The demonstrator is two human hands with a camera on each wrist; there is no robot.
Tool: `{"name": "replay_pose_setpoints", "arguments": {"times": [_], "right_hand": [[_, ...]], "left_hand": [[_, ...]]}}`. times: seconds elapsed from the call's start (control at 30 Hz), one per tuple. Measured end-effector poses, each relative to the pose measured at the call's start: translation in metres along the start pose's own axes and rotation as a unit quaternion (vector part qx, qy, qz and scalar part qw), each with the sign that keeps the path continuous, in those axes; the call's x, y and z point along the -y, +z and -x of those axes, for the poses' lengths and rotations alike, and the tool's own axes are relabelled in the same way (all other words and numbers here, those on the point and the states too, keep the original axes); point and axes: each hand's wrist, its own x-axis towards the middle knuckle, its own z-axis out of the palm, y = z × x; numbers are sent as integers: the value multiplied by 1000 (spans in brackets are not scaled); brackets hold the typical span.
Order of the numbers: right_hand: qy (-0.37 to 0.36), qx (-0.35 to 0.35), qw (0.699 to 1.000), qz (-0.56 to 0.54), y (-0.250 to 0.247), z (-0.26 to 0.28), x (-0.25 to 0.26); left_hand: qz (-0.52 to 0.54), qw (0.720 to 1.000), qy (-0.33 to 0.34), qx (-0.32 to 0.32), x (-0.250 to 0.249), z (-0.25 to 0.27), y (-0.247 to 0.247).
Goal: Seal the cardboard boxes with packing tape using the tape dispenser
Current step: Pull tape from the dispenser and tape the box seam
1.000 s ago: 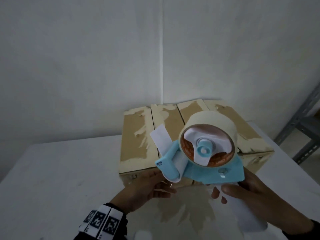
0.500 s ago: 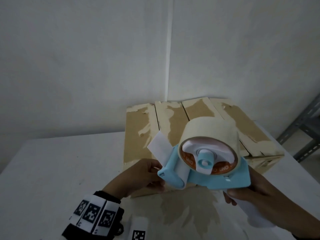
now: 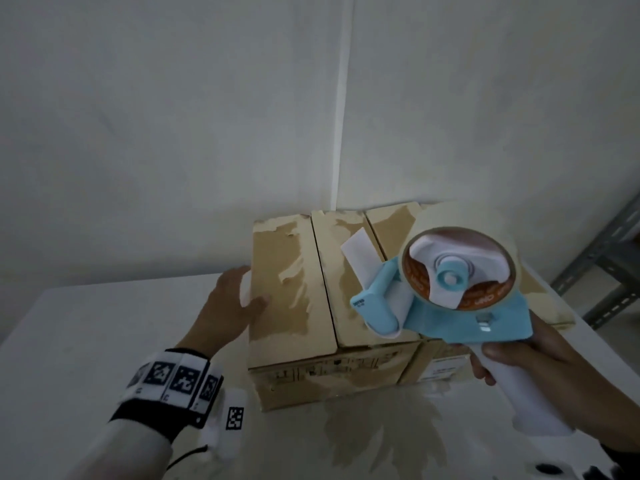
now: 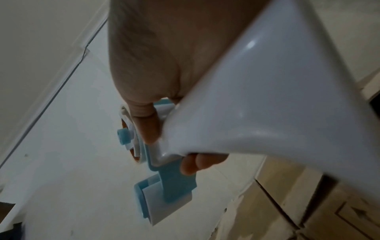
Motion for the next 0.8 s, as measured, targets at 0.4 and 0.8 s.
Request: {"name": "replay_pose_setpoints", "arguments": {"times": [0.4, 0.8], "right_hand": [[39, -64, 997, 24, 4, -8, -3], [59, -55, 996, 26, 9, -4, 2]], "left_hand": [[236, 970, -15, 52, 24, 27, 36], [22, 995, -90, -28, 8, 100, 20]]}}
